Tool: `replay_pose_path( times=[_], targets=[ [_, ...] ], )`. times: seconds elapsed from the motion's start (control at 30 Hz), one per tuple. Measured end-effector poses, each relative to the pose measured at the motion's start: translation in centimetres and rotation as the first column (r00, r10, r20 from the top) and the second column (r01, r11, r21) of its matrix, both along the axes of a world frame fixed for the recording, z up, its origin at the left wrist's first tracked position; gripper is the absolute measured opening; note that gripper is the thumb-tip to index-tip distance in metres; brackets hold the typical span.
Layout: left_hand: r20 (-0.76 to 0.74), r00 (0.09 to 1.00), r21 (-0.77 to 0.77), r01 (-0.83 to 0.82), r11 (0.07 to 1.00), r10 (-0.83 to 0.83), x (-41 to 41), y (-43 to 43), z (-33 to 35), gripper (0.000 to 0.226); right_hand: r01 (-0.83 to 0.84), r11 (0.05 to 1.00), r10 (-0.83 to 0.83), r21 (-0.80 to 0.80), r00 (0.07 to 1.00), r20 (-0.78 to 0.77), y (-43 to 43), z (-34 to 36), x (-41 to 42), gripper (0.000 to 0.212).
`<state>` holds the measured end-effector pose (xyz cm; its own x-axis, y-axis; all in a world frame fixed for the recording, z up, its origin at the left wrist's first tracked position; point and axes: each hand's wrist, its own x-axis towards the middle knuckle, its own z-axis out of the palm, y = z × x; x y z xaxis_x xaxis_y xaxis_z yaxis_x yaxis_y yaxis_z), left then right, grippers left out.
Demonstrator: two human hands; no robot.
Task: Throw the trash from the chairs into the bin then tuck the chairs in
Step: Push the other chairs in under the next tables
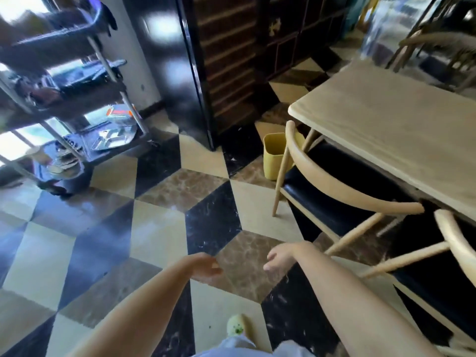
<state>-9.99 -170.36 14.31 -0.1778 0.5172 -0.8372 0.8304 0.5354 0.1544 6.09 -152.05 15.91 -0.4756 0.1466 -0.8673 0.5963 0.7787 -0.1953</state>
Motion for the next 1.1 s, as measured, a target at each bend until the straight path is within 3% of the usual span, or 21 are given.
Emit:
replay_pose_path(
  times=[0.3,0.67,0.83,0.93,1.1],
  targets=[
    [-0.008,1.0,0.045,0.002,0.999,-0.002,-14.1,7.9,1.6,0.054,-0.03,1.0,0.03,-0.004,1.0,-0.001,7.1,2.1,-14.9,0.066],
    [-0.06,0.998,0.045,0.016,0.999,-0.014,-30.6,25.2,2.8,0.057,-0.088,0.996,0.089,-0.014,0.996,0.03,24.2,3.2,-30.7,0.055],
    [-0.067,0.998,0.142,0.012,0.99,-0.003,-37.2,33.5,5.0,0.051,0.053,0.998,-0.053,0.019,0.999,-0.003,32.1,5.0,-36.0,0.058],
    [-0.048,0.999,0.124,0.006,0.992,0.0,-40.1,38.2,5.6,0.053,0.076,0.997,-0.075,0.035,0.997,-0.011,36.4,5.5,-38.7,0.057],
    [-0.07,0.986,0.101,0.161,0.982,-0.154,-45.2,46.7,4.8,0.056,0.158,0.987,-0.157,-0.022,0.987,0.019,42.8,6.0,-42.9,0.057]
  ],
)
